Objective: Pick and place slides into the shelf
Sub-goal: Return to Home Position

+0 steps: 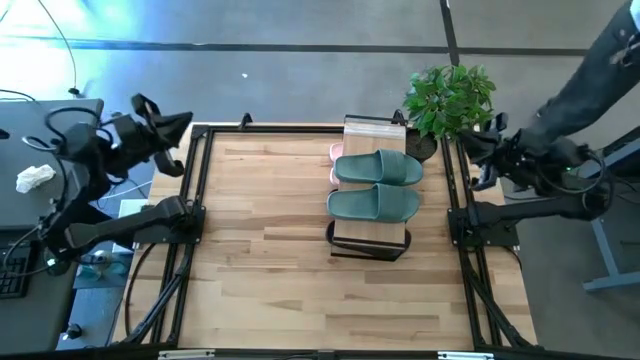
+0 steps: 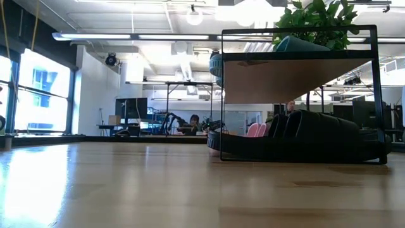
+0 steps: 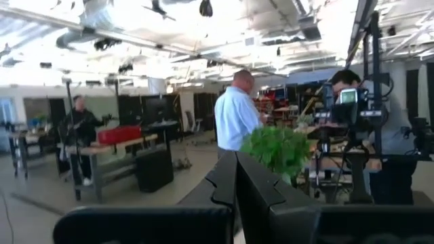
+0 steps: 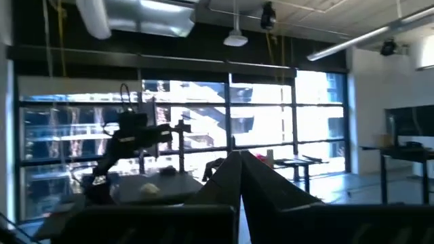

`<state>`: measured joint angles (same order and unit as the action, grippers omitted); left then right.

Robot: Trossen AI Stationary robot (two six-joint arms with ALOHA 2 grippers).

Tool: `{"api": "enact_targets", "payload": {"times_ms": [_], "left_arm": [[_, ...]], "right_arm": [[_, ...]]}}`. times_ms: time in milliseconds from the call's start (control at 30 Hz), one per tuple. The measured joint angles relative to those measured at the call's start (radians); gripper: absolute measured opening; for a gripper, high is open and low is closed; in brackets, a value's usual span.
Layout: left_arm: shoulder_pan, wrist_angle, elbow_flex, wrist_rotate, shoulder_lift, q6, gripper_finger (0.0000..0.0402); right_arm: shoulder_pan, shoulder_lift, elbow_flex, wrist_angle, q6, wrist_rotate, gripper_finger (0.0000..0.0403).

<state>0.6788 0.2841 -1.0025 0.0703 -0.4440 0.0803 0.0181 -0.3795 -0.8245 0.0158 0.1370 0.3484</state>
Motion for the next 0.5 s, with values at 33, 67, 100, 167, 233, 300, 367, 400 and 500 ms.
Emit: {"api": "enact_targets", "payload": {"times_ms": [33,67,100,167,233,300,367,400,500], "left_arm": [[0.0,-0.002,0.026,-0.004,0.016,-0.009,0.0],[0.0,-0.004,0.053,-0.005,0.035,-0.017,0.0],[0.0,-0.004,0.075,-0.009,0.053,-0.021,0.0],[0.0,-0.007,0.109,-0.016,0.087,-0.031,0.0],[0.0,-0.006,0.13,-0.019,0.117,-0.028,0.0],[0.0,-0.007,0.144,-0.023,0.151,-0.025,0.0],[0.0,-0.008,0.152,-0.023,0.184,-0.017,0.0],[0.001,-0.008,0.158,-0.025,0.199,-0.012,0.0],[0.002,-0.007,0.176,-0.038,0.242,-0.009,0.0]], "right_arm": [[0.001,0.019,0.002,0.015,0.004,0.015,0.0],[0.002,0.043,0.002,0.026,0.003,0.017,0.0],[0.003,0.07,0.002,0.032,0.002,0.017,0.0],[0.003,0.133,0.001,0.045,0.002,0.02,0.0],[0.003,0.201,0.0,0.084,-0.001,0.032,0.0],[0.003,0.256,0.001,0.117,-0.008,0.032,0.0],[0.002,0.296,0.001,0.14,-0.03,0.024,0.0],[0.001,0.308,0.001,0.162,-0.042,0.021,0.0],[-0.007,0.334,0.002,0.219,-0.078,0.021,0.0]]}}
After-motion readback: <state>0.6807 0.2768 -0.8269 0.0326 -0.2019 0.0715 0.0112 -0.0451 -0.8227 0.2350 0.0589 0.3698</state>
